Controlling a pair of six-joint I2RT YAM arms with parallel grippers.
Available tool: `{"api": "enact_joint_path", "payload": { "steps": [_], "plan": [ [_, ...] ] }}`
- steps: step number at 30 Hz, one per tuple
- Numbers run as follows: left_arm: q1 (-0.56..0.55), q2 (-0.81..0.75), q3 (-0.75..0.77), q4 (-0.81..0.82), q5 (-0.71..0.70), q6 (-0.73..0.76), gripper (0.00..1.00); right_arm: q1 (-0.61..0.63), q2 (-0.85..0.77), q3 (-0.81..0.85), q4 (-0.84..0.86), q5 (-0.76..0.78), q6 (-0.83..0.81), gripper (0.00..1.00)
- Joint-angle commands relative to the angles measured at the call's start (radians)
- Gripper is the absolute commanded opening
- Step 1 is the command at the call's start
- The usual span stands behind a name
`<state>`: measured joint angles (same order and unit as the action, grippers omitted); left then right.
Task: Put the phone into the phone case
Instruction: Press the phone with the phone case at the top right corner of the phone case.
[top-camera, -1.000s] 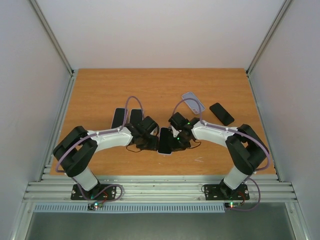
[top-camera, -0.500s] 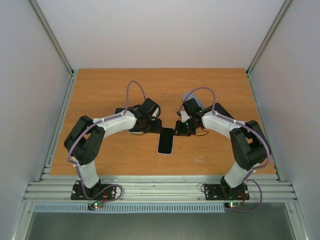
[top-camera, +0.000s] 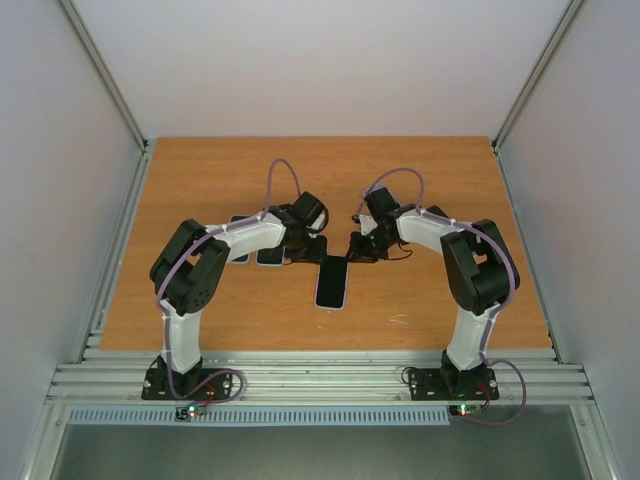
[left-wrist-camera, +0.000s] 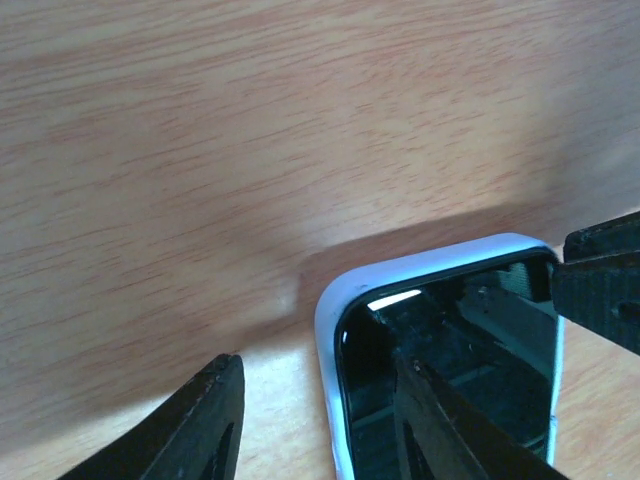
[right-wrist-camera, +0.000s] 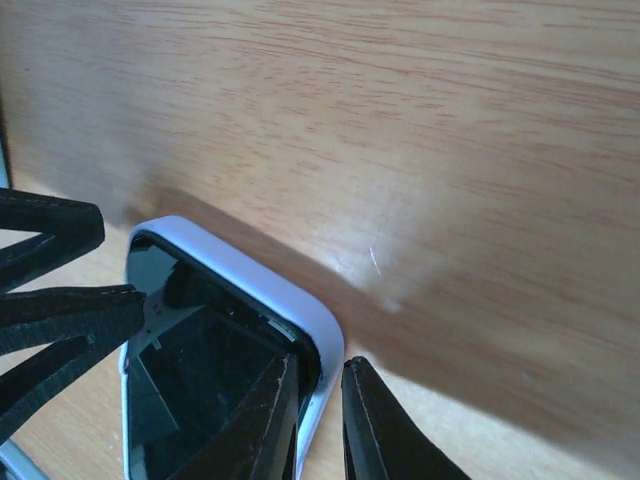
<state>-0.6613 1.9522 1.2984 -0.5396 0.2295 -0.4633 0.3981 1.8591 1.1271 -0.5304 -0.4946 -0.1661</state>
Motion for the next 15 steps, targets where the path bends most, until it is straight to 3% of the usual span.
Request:
{"api": "enact_joint_path", "payload": {
  "steps": [1,15],
  "plan": [
    [0.003,0.047,0.045,-0.06,-0.013,0.028,0.42,-0.004,0.051,0.041,-0.009,-0.02,-0.025,0.15],
    [-0.043,0.169,0.088,-0.189,-0.11,0.062,0.24,0.044,0.234,0.132,-0.184,0.093,-0.041,0.09]
  ]
}}
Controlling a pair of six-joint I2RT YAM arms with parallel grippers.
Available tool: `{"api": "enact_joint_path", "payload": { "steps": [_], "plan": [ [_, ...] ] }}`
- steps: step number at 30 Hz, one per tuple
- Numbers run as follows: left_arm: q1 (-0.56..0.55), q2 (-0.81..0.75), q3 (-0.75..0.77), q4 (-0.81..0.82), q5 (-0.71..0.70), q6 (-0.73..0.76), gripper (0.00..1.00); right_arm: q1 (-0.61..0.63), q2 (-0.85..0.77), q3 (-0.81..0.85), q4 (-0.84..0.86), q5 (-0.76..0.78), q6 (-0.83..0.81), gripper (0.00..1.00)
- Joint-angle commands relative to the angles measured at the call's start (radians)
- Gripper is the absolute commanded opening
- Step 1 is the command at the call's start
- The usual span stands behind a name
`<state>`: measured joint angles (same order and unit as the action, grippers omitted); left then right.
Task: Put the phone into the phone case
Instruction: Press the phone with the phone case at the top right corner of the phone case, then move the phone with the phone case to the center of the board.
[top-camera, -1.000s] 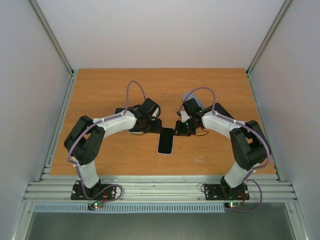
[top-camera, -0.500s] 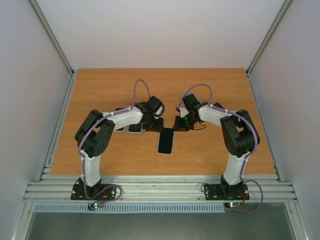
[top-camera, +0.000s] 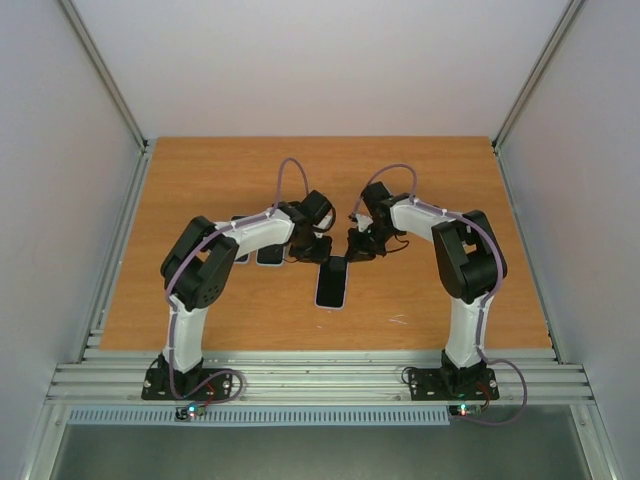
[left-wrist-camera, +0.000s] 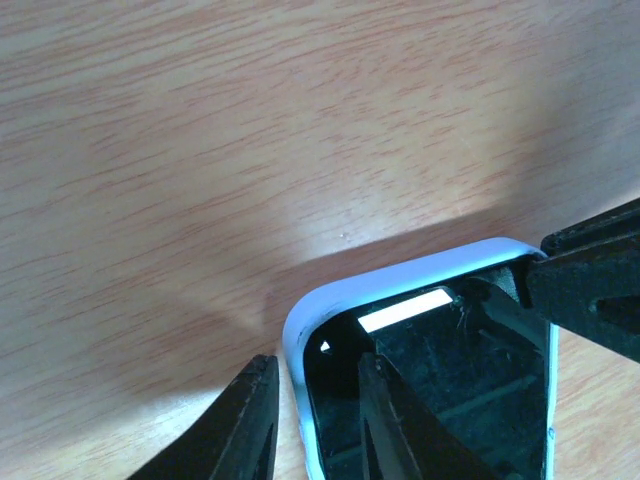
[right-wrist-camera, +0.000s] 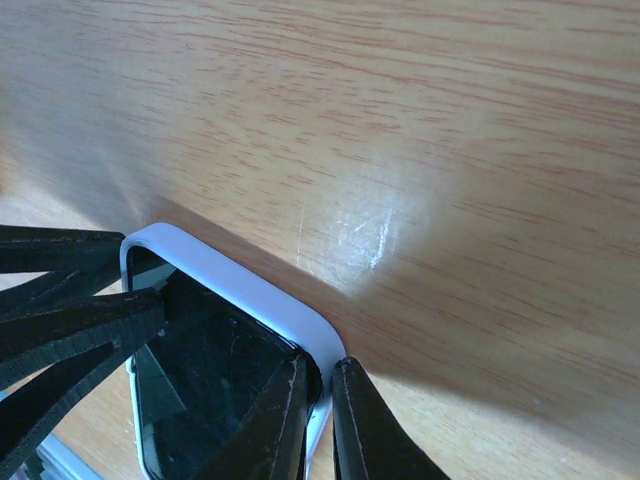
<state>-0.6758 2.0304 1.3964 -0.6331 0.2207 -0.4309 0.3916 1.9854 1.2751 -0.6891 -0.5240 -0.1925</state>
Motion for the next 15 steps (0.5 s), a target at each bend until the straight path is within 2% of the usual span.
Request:
{"api": "enact_joint_path", "payload": {
  "steps": [1,8,12,15],
  "plan": [
    [-0.037,0.1,-0.009,-0.103,-0.114,0.032,0.23,0.06,0.115,-0.012,-0.034,0.135,-0.013,0.09],
    [-0.068,0.138,-0.026,-0.128,-0.18,0.025,0.15,0.123,0.143,-0.001,-0.052,0.175,-0.004,0.08],
    [-0.077,0.108,-0.037,-0.13,-0.211,0.022,0.16,0.134,0.089,-0.032,-0.018,0.151,0.008,0.06],
    [-0.083,0.033,-0.06,-0.113,-0.218,0.011,0.21,0.134,0.008,-0.054,0.003,0.15,0.018,0.06]
  ]
}}
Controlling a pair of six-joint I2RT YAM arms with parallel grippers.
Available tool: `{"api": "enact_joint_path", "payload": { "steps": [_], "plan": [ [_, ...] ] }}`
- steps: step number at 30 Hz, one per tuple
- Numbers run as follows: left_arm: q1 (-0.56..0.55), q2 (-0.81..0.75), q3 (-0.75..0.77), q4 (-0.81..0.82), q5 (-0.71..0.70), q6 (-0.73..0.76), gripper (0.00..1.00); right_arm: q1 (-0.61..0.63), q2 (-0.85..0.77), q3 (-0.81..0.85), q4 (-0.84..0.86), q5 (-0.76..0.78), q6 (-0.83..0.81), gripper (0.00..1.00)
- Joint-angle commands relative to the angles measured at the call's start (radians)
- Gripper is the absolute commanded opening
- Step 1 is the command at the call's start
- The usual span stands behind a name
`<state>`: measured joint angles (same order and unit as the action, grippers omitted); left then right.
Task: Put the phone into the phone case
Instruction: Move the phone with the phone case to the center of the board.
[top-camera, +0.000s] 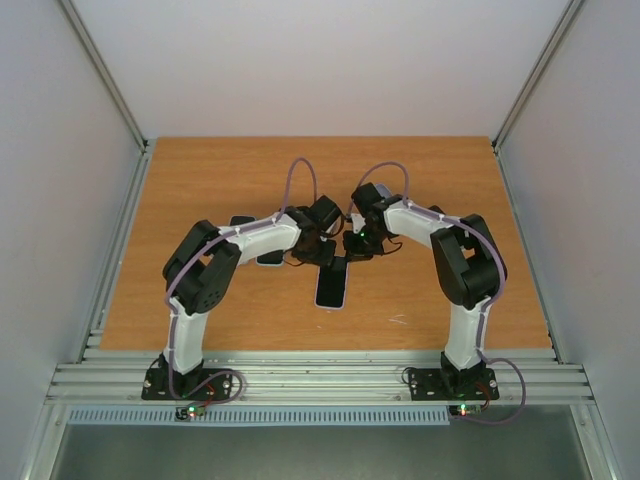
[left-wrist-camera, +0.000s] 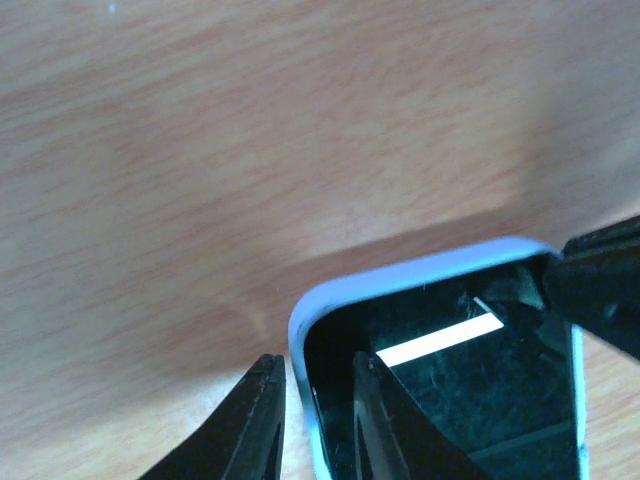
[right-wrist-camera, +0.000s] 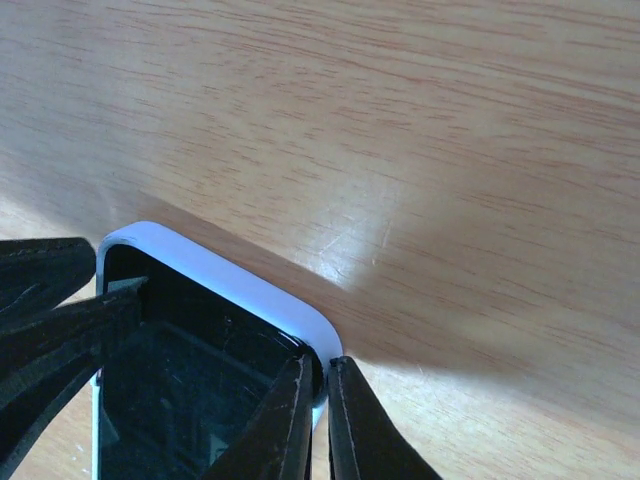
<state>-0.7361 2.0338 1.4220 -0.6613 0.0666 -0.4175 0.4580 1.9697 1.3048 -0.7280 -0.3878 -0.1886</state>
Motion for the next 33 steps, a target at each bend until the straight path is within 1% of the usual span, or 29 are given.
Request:
{"api": "enact_joint_path", "payload": {
  "steps": [1,3,6,12,15,18,21,27,32,33],
  "plan": [
    [-0.023,0.002,-0.089,-0.082,-0.065,-0.006,0.24,0.067,-0.004,-0.088,0.042,0.017,0.017,0.06],
    [-0.026,-0.047,-0.093,-0.081,-0.064,-0.011,0.29,0.065,-0.061,-0.098,0.044,0.023,0.023,0.07],
    [-0.032,-0.127,-0.103,-0.084,-0.102,-0.02,0.34,0.065,-0.151,-0.122,0.053,0.036,0.039,0.09],
    [-0.058,-0.238,-0.146,-0.089,-0.133,-0.041,0.47,0.061,-0.322,-0.193,0.057,0.094,0.058,0.13],
    [-0.081,-0.286,-0.183,-0.075,-0.134,-0.059,0.54,0.059,-0.397,-0.25,0.067,0.117,0.076,0.2],
    [-0.109,-0.328,-0.227,-0.062,-0.135,-0.079,0.64,0.059,-0.473,-0.301,0.076,0.152,0.093,0.25],
    [-0.142,-0.359,-0.259,-0.053,-0.147,-0.102,0.72,0.057,-0.547,-0.346,0.075,0.199,0.107,0.34],
    [-0.223,-0.372,-0.288,-0.033,-0.18,-0.143,0.84,0.057,-0.684,-0.461,0.13,0.243,0.147,0.58],
    [-0.277,-0.323,-0.276,-0.023,-0.198,-0.161,0.94,0.057,-0.784,-0.55,0.181,0.272,0.175,0.92],
    [-0.284,-0.308,-0.269,-0.022,-0.2,-0.164,0.95,0.057,-0.792,-0.555,0.185,0.278,0.175,0.97]
  ]
}}
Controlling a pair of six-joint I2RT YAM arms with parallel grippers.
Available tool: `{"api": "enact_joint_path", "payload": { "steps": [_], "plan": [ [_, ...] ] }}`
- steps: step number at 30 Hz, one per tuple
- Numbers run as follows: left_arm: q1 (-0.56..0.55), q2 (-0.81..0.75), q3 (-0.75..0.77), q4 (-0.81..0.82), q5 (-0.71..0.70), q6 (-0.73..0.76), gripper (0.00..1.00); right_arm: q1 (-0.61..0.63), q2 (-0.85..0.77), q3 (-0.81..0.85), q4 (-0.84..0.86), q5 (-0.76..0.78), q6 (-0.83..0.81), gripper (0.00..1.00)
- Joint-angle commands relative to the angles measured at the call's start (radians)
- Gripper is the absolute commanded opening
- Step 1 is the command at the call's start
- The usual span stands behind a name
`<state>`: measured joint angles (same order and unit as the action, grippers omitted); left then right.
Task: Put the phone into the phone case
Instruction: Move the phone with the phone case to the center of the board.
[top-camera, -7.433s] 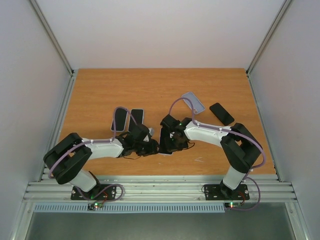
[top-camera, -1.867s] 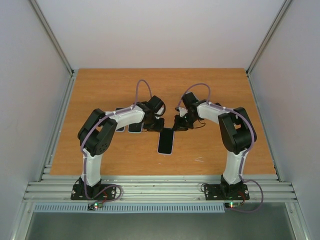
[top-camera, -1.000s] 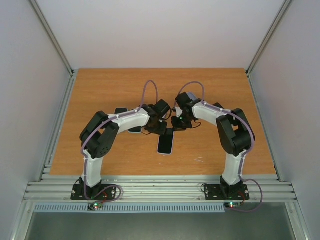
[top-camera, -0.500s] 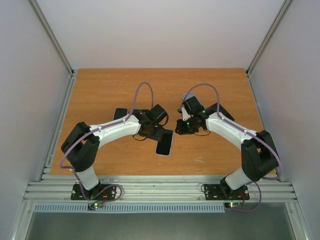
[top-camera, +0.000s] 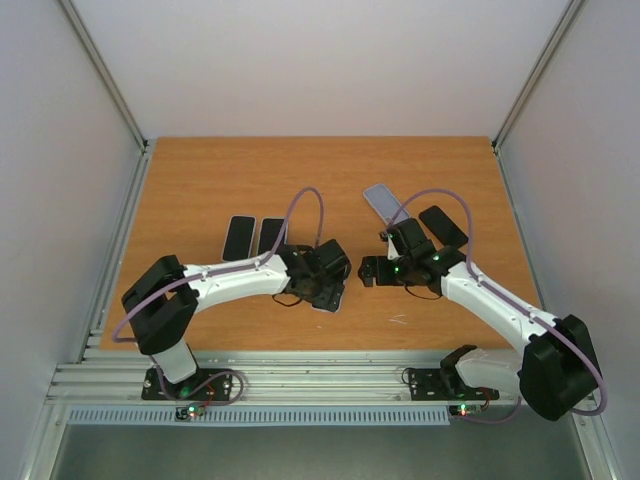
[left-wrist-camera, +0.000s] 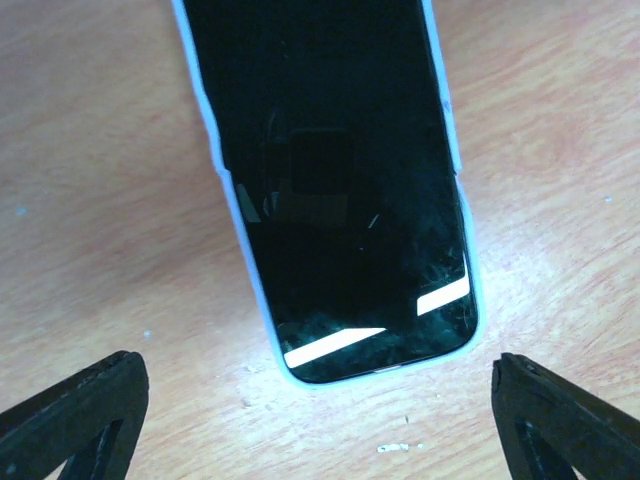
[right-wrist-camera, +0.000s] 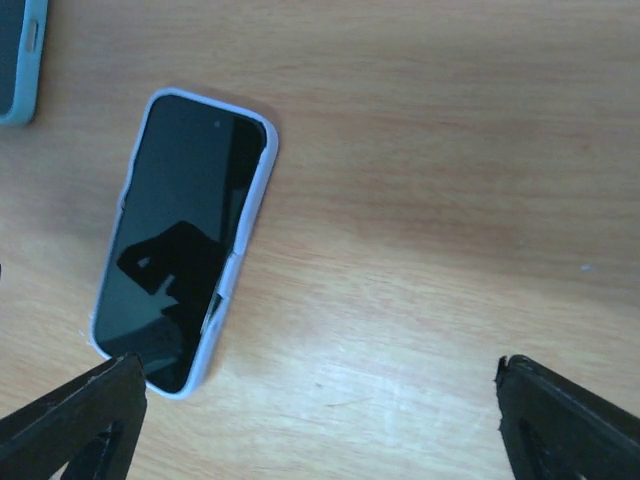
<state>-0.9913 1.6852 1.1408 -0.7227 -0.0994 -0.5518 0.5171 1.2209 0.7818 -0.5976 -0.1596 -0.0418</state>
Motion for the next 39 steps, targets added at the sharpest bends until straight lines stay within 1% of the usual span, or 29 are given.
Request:
{"api": "enact_joint_path", "payload": {
  "steps": [1,4,13,18,22,30,35,39],
  "plan": [
    [-0.039,0.057,0.02,0.042,-0.035,-0.031,0.96,-0.002,-0.049,-0.038,0.056,0.055,0.028,0.98],
    [-0.059,0.103,0.049,0.044,-0.041,-0.028,0.99,-0.002,-0.053,-0.045,0.056,0.059,0.025,0.98],
    [-0.072,0.219,0.101,0.053,-0.048,-0.023,0.99,-0.002,-0.018,-0.061,0.08,0.044,0.028,0.98],
    [-0.072,0.246,0.104,0.029,-0.096,-0.028,0.99,-0.002,-0.005,-0.069,0.092,0.03,0.031,0.99],
    [-0.068,0.25,0.101,0.028,-0.128,-0.03,0.95,-0.002,0.005,-0.066,0.1,0.018,0.03,0.99],
    [-0.021,0.256,0.121,0.049,-0.124,-0.003,0.82,-0.002,0.01,-0.062,0.094,0.002,0.025,0.99],
    [0.033,0.259,0.155,0.056,-0.119,0.029,0.77,-0.001,0.009,-0.06,0.084,0.0,0.017,0.98],
    [0.092,0.27,0.187,0.055,-0.13,0.044,0.76,-0.002,0.009,-0.057,0.074,-0.003,0.007,0.98]
  ]
}}
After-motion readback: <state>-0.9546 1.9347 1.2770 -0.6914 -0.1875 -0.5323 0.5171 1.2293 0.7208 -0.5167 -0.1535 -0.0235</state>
